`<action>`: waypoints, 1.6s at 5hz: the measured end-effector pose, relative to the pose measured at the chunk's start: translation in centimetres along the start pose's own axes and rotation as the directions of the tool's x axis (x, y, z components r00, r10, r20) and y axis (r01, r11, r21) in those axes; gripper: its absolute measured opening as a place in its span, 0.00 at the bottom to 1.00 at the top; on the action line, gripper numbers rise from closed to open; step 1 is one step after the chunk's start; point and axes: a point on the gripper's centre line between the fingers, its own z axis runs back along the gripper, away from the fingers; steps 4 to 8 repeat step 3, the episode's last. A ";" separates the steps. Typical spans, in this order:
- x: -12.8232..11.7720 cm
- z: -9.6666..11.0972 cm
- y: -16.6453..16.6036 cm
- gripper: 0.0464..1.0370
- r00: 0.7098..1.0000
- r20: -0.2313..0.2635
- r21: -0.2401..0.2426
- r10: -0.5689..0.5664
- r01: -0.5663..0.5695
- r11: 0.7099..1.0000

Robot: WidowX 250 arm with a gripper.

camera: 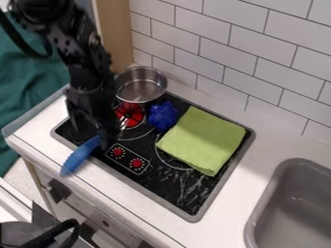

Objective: Move the blue fork below the left burner

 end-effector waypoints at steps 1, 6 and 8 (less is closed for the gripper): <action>0.8 3.6 -0.8 0.98 0.994 0.076 0.008 0.073 -0.074 0.997; 1.3 4.7 -2.6 0.97 0.984 0.091 -0.053 0.156 -0.152 0.987; 1.3 4.7 -2.6 0.97 0.984 0.091 -0.053 0.156 -0.152 0.987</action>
